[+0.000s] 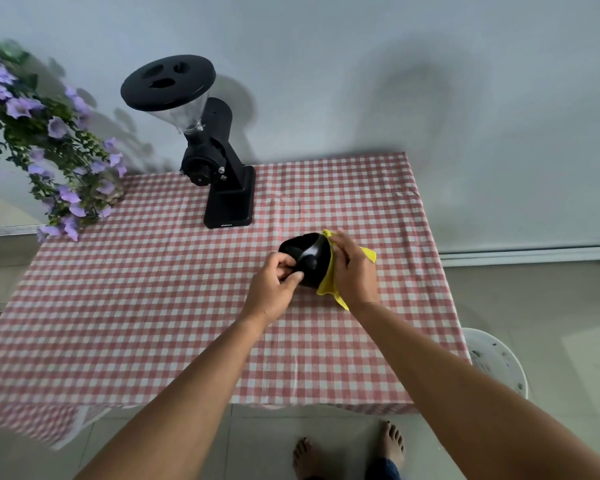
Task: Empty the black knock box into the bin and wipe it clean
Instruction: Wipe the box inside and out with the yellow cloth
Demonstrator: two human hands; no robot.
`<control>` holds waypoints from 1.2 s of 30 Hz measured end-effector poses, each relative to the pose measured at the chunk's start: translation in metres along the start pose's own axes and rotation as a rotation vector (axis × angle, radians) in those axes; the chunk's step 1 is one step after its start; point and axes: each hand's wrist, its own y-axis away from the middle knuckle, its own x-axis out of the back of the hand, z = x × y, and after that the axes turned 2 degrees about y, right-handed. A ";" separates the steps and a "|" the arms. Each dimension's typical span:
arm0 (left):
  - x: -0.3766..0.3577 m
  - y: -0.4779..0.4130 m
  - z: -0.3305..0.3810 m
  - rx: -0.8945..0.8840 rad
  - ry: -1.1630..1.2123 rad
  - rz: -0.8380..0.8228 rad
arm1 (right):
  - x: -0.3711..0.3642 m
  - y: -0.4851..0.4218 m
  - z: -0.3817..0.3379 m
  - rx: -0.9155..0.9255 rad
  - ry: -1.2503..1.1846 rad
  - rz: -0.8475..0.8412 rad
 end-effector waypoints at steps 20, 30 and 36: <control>-0.009 0.008 -0.011 0.051 -0.197 0.051 | -0.019 0.026 0.007 0.097 0.161 -0.079; -0.004 -0.001 -0.002 0.016 -0.359 -0.016 | -0.016 0.016 0.006 0.161 0.271 -0.115; -0.001 -0.003 0.008 -0.048 -0.477 -0.063 | -0.013 0.019 -0.009 0.154 0.243 -0.175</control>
